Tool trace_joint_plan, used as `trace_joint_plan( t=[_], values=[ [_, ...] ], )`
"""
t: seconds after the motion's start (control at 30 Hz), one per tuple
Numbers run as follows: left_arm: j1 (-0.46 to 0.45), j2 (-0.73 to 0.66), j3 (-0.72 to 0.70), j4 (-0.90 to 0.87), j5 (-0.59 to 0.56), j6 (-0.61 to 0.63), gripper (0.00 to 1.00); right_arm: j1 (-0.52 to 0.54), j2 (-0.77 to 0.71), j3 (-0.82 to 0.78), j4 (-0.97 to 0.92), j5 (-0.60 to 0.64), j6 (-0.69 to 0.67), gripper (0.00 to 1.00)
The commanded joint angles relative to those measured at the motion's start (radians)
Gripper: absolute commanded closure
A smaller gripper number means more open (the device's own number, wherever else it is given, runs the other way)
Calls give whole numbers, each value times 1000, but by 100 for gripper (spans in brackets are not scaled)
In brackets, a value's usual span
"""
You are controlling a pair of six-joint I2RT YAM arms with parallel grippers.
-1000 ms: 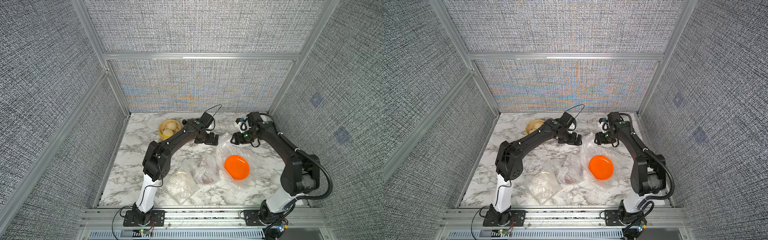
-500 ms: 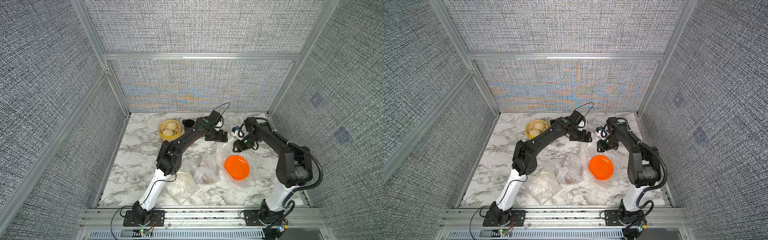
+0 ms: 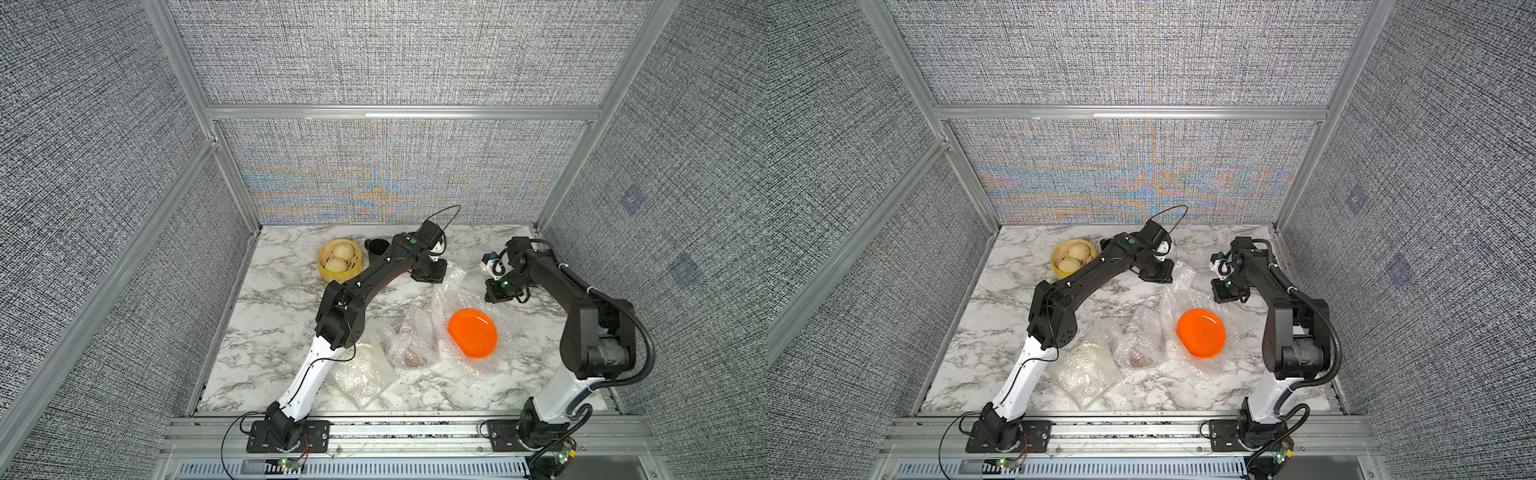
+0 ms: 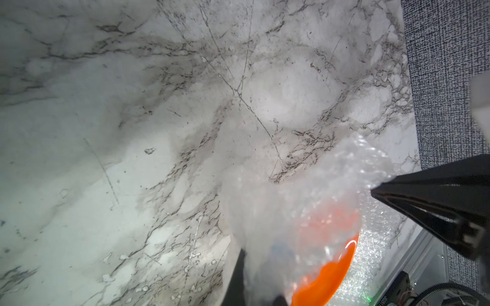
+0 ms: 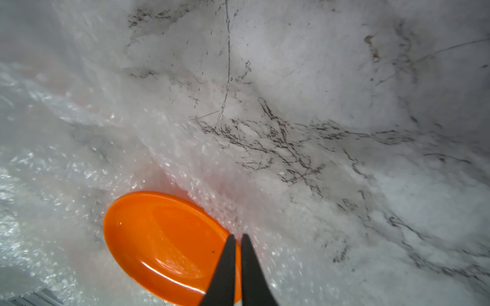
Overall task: Unpack dinner plates from bubble wrap
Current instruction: Unwrap the bubble wrap at the center of the board.
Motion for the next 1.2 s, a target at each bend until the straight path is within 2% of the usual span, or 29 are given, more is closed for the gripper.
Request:
trace_joint_plan(
  t=[0.0,0.13,0.4,0.47,0.63,0.7,0.8,1.03,1.17],
  values=[
    [1,4,2,8,31,16,94,16,-28,-10,48,-14,-33,54],
    [2,4,2,16,44,15,94,47,57,54,0,-62,-91,49],
    [0,12,-1,10,69,36,95,96,211,174,-13,-10,-156,49],
    [2,12,0,7,66,43,95,96,220,182,-23,-13,-157,55],
    [7,17,12,5,68,43,95,87,185,123,-2,5,-150,87],
    [10,22,21,5,67,45,96,78,162,100,-1,6,-128,96],
    [16,33,38,5,63,43,96,46,112,54,21,19,-32,100],
    [33,52,72,26,56,13,96,-123,17,-48,30,71,250,100],
    [44,65,80,39,63,-20,96,-141,-7,-62,13,61,293,100]
  ],
)
